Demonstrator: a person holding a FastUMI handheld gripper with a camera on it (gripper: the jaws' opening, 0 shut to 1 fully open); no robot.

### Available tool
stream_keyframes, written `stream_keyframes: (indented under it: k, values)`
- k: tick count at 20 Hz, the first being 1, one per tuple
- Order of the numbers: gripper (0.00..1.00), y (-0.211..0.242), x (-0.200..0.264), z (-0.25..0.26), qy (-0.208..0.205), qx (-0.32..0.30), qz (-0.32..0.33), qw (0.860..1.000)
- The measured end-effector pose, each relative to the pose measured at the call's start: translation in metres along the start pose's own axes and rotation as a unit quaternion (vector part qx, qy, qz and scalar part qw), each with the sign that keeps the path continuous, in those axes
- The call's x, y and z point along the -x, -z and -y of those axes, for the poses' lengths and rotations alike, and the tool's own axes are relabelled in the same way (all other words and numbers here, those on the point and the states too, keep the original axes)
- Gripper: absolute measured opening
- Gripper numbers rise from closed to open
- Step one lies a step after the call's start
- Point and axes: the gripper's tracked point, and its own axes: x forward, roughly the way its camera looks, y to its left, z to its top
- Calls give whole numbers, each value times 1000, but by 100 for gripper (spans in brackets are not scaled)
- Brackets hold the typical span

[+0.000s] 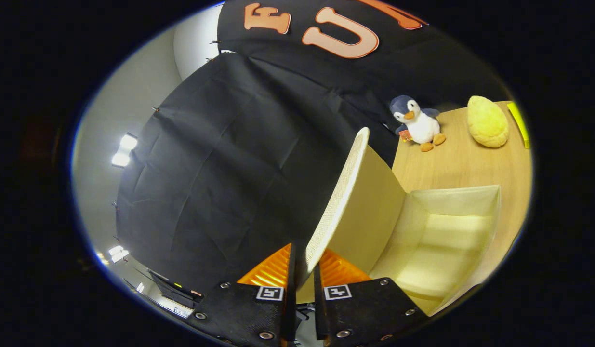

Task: Open the storage box then place both shoes into the box .Put the left shoe in first, then the right shoe, with the right side of both shoes facing outward in a uniform manner.

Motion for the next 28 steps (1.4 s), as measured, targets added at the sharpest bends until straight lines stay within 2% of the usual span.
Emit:
stream_keyframes:
  k: [3, 8, 11, 14, 17, 19, 23, 28]
  values:
    - [16, 10, -29, -7, -3, 6, -16, 1000]
    - [18, 26, -86, -20, 18, 32, -31, 999]
    - [18, 32, -109, -18, 36, 29, -36, 998]
    - [20, 37, -121, -22, 32, 19, -42, 998]
    - [48, 40, -116, -9, 45, 20, -46, 998]
    - [58, 42, -108, -3, 52, 22, -44, 997]
    - [66, 36, -71, 36, 91, 41, -22, 995]
    - [81, 18, -1, 108, 178, 73, 33, 981]
